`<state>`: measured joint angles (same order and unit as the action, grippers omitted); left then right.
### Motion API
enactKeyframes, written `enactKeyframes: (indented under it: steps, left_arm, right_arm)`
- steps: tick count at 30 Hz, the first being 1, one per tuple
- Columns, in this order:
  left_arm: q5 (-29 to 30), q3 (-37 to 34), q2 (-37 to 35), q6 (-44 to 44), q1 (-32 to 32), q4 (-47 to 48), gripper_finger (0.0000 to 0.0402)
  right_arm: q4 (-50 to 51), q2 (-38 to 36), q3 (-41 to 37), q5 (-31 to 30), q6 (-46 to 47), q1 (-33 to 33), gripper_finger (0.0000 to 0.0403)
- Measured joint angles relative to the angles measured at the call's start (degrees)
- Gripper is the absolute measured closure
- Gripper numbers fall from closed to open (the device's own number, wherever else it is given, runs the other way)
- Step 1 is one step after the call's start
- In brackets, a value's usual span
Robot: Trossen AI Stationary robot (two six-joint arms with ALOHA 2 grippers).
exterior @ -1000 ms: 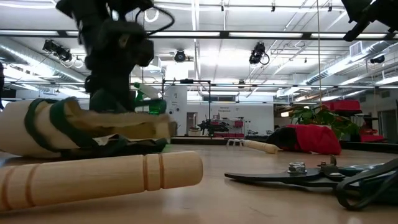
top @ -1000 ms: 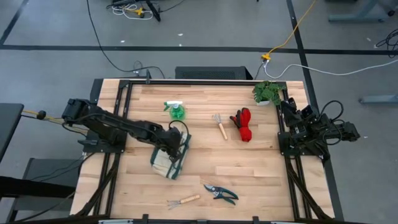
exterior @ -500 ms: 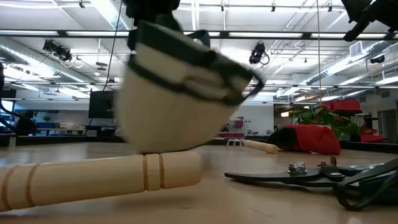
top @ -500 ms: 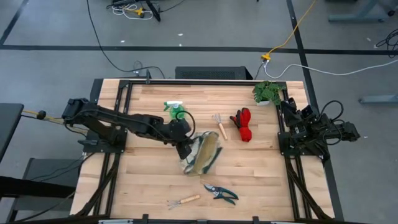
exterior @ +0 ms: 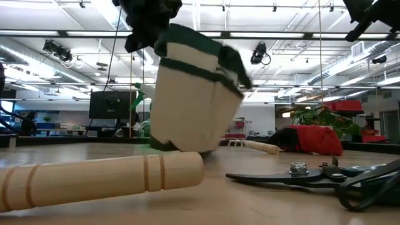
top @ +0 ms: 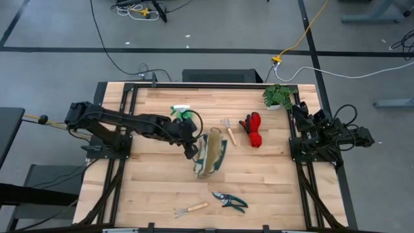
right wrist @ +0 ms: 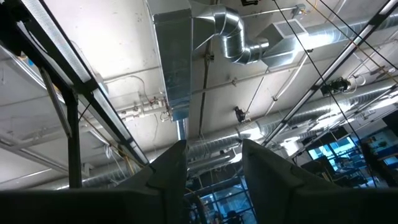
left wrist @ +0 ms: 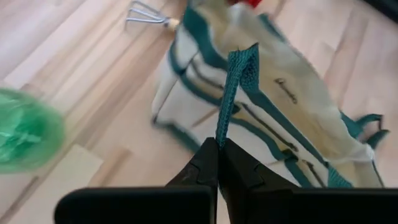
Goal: Pick & Place Garden tools in Gardening bag
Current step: Prepare the brown gardening bag
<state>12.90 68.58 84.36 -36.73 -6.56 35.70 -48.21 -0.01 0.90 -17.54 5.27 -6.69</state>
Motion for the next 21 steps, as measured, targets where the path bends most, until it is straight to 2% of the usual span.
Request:
enactKeyframes:
  steps: [21]
  left_arm:
    - [-0.04,-0.02,0.0,1.03,1.96,2.3,0.0394]
  right_arm:
    - [0.02,0.0,-0.01,0.01,0.0,-0.01,0.0248]
